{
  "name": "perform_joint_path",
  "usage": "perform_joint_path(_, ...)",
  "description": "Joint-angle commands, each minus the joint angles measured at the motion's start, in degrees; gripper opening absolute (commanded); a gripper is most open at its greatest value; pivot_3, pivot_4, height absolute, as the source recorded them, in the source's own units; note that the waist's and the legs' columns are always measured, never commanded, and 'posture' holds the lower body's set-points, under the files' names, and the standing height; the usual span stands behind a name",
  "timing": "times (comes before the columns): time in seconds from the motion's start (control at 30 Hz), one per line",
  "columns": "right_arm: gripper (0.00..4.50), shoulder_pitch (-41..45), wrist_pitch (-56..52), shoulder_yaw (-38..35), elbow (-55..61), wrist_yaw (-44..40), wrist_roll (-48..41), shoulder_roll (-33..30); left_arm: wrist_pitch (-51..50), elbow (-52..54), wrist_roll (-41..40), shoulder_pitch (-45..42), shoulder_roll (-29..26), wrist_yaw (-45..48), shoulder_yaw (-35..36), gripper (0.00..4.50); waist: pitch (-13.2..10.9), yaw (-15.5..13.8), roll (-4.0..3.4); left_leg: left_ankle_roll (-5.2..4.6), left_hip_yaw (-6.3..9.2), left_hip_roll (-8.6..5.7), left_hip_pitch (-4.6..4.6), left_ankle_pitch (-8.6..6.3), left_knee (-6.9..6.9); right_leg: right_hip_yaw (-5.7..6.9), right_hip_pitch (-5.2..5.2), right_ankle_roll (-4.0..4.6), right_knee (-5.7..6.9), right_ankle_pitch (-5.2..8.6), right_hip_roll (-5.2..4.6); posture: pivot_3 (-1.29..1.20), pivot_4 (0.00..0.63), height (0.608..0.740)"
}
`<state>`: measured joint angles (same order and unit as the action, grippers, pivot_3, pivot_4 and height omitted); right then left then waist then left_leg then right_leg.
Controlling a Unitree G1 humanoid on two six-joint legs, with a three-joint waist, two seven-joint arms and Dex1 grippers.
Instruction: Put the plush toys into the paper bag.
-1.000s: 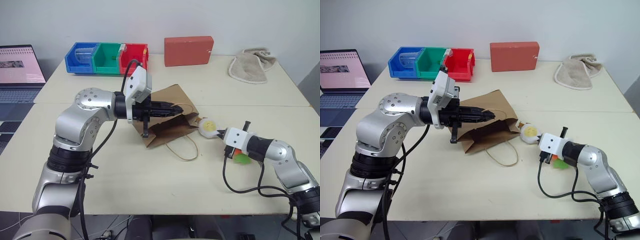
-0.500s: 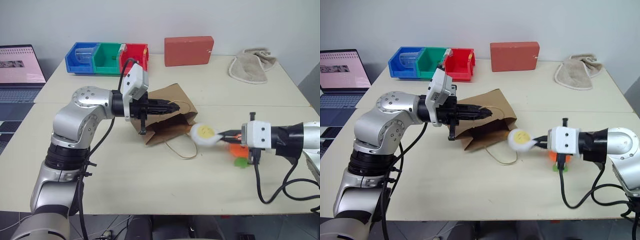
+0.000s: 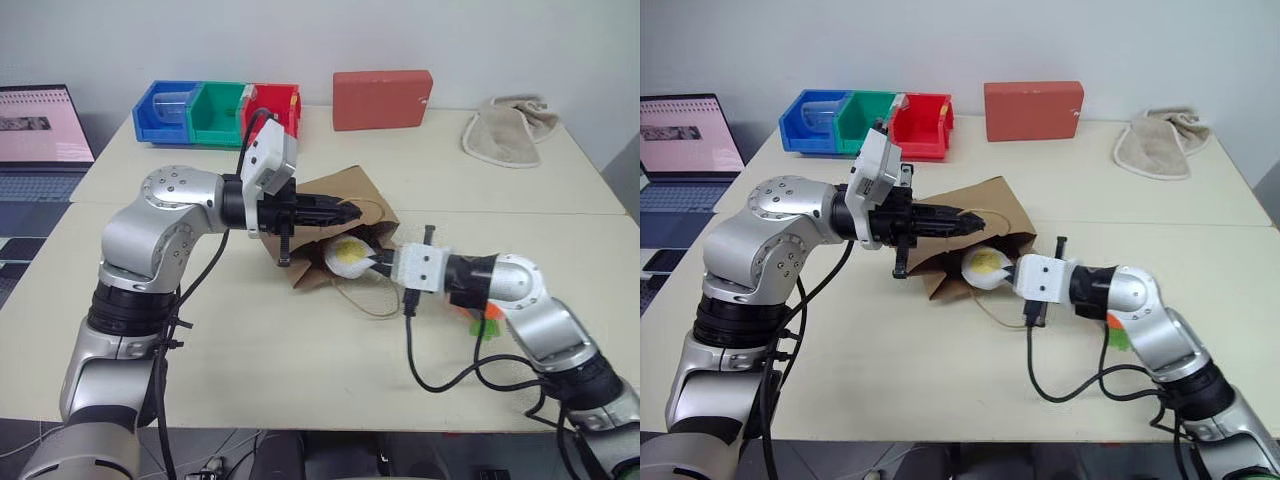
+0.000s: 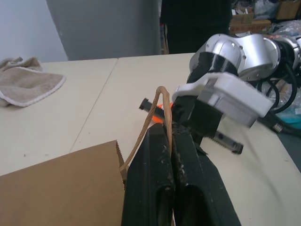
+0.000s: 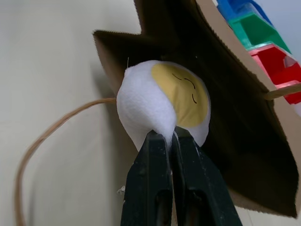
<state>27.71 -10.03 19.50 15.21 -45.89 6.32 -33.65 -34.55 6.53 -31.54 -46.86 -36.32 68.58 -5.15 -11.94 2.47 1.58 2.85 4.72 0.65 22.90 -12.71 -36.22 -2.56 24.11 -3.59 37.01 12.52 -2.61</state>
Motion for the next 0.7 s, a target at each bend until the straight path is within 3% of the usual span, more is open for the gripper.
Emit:
perform_joint_path(0.03,0.02,2.7,2.8,2.0,-0.4,3.7,5.0,3.0,-0.2,2.5,-1.4,-0.6,-0.4,-0.1,1.5,0.00,0.0,-0.1,0.00,0.00,0.00,0.00,-0.01,0.00,0.00,0.00,0.00,0.00,0.00,0.00,0.00,0.00,0.150,0.740)
perform_joint_path(0.27,0.02,4.2,8.8,7.9,-6.8,8.6,15.4,7.1,-0.2,1.0,-1.9,-1.4,0.7,-1.0,2.2,0.00,0.0,-0.1,0.00,0.00,-0.01,0.01,-0.04,0.00,0.00,0.00,-0.01,0.00,0.01,0.00,0.01,0.00,0.150,0.740)
perform_joint_path(0.7,0.02,7.6,4.7,8.2,-15.8,13.5,20.3,17.7,-2.1,1.5,-4.2,-2.0,0.5,-0.9,2.6,0.00,0.0,-0.1,0.00,0.00,0.03,0.01,-0.05,0.00,0.01,0.01,-0.01,0.11,0.06,-0.06,0.03,0.00,0.150,0.740)
